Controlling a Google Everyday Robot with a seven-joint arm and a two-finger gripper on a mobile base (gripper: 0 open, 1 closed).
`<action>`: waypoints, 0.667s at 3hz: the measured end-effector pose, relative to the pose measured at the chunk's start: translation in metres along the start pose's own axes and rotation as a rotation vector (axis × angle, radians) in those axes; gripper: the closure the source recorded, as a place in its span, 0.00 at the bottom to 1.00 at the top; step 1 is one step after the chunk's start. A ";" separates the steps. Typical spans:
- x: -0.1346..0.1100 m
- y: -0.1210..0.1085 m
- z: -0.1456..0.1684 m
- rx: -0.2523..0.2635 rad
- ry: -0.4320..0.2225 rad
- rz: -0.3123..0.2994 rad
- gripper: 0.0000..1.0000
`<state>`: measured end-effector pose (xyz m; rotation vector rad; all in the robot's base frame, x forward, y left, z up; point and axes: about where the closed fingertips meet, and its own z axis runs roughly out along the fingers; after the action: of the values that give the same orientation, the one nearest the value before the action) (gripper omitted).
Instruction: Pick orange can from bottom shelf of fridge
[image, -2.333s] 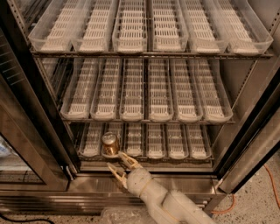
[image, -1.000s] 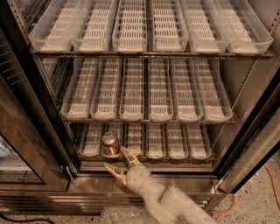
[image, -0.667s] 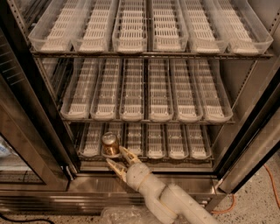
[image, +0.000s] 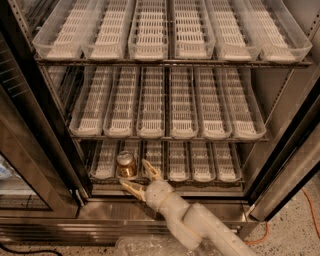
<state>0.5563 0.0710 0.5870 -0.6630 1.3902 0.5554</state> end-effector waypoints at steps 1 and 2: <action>-0.001 -0.005 0.008 -0.006 0.000 0.001 0.33; -0.001 -0.003 0.020 -0.026 0.004 0.004 0.36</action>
Offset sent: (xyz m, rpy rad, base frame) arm 0.0239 0.0217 0.0025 -0.0068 0.0120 0.0456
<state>0.5720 0.0832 0.5897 -0.6826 1.3897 0.5760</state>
